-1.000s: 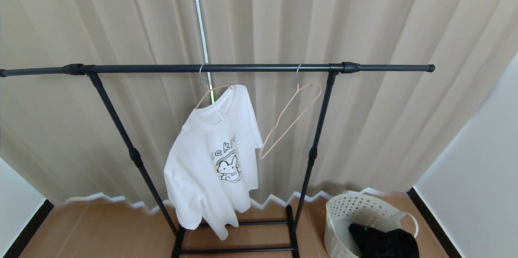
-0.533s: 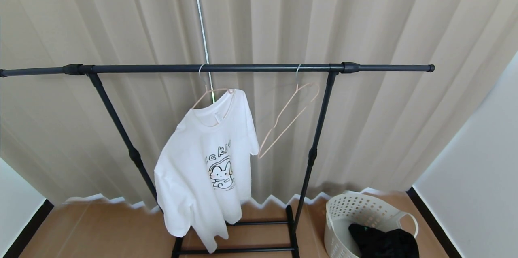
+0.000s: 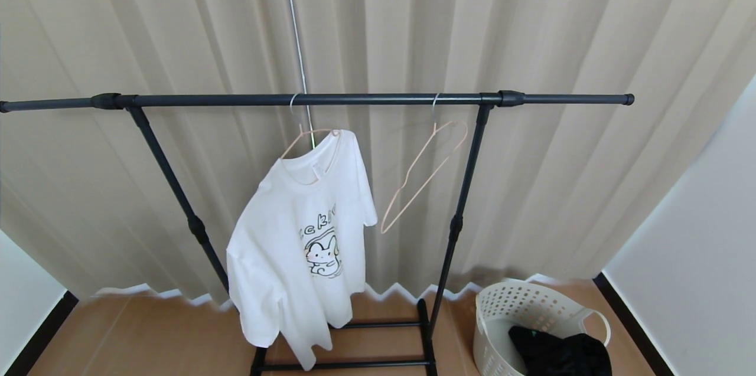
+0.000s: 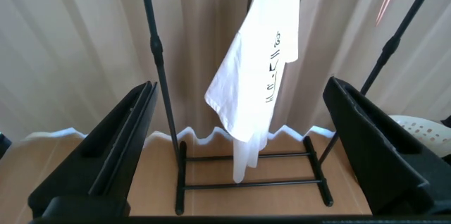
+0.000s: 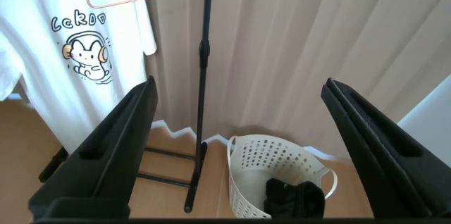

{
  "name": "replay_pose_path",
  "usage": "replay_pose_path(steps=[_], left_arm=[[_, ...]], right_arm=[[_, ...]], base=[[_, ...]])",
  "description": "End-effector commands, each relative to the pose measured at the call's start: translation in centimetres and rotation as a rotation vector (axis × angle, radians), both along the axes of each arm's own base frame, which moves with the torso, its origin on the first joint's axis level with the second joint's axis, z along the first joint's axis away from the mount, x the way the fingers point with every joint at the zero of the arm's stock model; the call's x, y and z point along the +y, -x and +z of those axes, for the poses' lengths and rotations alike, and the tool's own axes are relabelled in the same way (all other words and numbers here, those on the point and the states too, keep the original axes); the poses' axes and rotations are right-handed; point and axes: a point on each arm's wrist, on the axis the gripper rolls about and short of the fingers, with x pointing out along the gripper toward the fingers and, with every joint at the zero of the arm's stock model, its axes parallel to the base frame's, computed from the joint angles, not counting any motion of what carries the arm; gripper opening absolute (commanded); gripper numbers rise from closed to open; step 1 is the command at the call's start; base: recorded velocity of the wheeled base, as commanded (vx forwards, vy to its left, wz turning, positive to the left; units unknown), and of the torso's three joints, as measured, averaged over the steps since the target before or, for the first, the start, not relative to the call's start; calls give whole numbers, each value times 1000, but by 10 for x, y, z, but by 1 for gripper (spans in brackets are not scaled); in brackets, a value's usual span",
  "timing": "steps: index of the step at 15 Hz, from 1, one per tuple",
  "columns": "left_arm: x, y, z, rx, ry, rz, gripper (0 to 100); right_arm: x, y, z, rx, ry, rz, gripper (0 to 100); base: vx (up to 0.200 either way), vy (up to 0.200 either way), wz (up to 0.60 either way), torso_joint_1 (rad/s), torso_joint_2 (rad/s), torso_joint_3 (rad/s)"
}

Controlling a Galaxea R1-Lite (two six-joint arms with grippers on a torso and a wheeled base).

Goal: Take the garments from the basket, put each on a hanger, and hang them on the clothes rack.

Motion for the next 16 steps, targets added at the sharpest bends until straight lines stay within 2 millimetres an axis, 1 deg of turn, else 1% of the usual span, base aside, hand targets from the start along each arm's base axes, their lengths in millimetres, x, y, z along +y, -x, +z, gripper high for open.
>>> replay_pose_path(steps=[1,5,16], left_arm=[[0,0,0,1,0,0,100],[0,0,0,1,0,0,100],[0,0,0,1,0,0,100]], right_arm=[[0,0,0,-1,0,1,100],[0,0,0,-1,0,1,100],[0,0,0,-1,0,1,100]], base=[[0,0,0,0,0,0],[0,0,0,-8,15,14],[0,0,0,-139,340,189]])
